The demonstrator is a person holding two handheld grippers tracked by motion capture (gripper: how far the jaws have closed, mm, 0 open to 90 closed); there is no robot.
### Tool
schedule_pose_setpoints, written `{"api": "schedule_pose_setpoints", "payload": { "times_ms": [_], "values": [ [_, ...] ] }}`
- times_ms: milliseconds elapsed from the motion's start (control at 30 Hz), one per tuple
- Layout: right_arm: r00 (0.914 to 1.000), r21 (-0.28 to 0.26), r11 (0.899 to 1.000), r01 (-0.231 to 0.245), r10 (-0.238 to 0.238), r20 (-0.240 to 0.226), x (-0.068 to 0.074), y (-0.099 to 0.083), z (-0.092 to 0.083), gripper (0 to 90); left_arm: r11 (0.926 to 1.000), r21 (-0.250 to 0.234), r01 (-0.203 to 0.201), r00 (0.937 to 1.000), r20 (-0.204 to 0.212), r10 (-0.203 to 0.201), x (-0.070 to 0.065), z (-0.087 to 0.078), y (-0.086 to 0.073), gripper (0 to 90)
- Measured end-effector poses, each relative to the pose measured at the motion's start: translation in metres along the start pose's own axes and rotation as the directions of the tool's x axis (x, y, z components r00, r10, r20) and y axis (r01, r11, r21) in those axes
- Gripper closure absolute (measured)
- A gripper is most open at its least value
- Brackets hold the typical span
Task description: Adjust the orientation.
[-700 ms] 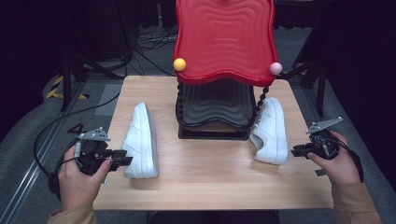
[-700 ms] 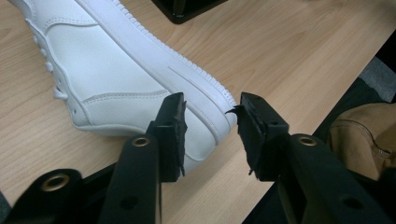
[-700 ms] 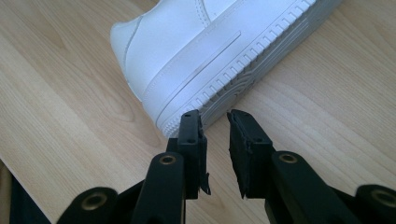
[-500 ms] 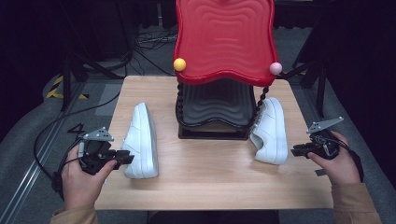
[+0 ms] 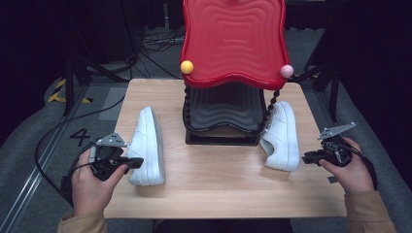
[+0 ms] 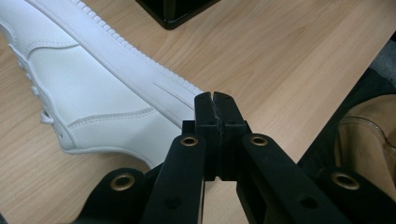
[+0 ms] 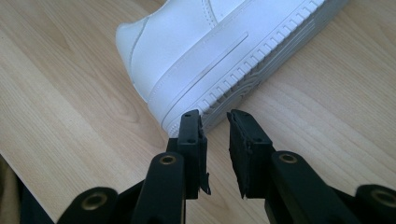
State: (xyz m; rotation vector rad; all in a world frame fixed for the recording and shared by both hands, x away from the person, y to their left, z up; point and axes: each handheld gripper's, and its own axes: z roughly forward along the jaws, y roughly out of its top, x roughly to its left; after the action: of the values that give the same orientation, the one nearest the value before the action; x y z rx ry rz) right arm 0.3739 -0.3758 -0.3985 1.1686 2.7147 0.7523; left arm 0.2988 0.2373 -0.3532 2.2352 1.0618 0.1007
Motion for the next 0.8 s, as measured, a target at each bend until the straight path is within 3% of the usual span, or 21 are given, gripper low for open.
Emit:
{"api": "schedule_pose_setpoints", "payload": {
  "times_ms": [367, 533, 800],
  "values": [
    [0.9999, 0.004, 1.000, -0.013, 0.013, 0.001, 0.002, -0.006, 0.000, 74.9, 0.9994, 0.028, -0.022, 0.9996, 0.021, 0.021, 0.000, 0.019, 0.011, 90.0],
    [0.9996, 0.005, 1.000, -0.026, 0.026, -0.007, 0.002, -0.010, -0.002, 75.6, 0.9969, 0.069, -0.038, 0.9990, -0.019, 0.039, 0.001, 0.031, 0.014, 90.0],
    [0.9995, 0.007, 0.999, -0.032, 0.032, -0.006, 0.001, -0.012, -0.003, 75.6, 0.9934, 0.113, -0.023, 0.9988, -0.042, 0.028, 0.009, 0.042, 0.012, 90.0]
  ]
}}
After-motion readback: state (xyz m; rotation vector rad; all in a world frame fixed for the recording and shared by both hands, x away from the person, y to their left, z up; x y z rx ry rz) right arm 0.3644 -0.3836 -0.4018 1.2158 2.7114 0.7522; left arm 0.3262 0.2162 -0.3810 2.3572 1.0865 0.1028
